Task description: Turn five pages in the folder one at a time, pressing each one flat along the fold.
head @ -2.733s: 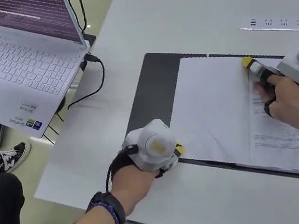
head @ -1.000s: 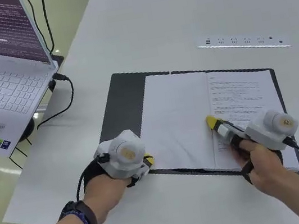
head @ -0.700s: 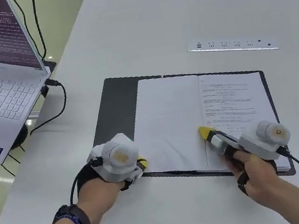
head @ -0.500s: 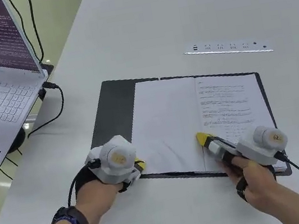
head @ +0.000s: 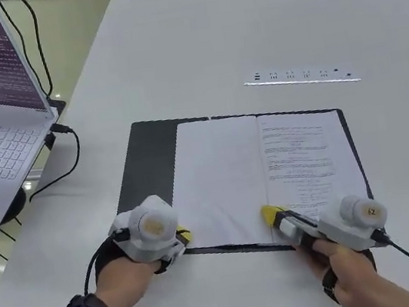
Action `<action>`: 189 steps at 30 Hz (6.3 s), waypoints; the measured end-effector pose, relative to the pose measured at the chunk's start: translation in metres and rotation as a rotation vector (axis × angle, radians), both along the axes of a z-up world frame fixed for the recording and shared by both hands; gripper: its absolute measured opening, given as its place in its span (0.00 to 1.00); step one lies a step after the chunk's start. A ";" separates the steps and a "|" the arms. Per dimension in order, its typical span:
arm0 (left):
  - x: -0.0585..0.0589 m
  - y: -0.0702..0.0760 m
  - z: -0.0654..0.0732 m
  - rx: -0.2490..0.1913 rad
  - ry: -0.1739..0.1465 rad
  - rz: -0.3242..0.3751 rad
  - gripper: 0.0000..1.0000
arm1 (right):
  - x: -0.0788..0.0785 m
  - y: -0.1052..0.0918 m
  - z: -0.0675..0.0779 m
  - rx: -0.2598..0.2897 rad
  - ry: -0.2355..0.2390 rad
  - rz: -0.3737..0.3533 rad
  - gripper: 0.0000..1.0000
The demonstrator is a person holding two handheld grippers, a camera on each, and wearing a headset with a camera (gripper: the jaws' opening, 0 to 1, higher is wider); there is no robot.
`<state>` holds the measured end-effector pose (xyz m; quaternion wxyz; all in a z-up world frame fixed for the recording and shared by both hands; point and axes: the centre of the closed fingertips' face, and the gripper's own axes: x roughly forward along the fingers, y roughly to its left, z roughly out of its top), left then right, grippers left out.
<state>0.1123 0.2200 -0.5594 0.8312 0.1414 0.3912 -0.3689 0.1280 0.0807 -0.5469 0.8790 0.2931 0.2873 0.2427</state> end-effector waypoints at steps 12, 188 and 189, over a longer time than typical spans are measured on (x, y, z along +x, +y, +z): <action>0.000 0.000 0.001 0.003 -0.006 -0.009 0.00 | -0.018 0.002 -0.001 -0.008 0.009 0.018 0.00; -0.025 -0.202 0.081 -0.197 -0.009 -0.323 0.68 | -0.152 -0.167 0.050 -0.315 0.093 0.020 0.77; -0.025 -0.206 0.078 -0.201 0.000 -0.324 0.66 | -0.152 -0.167 0.048 -0.310 0.100 0.024 0.77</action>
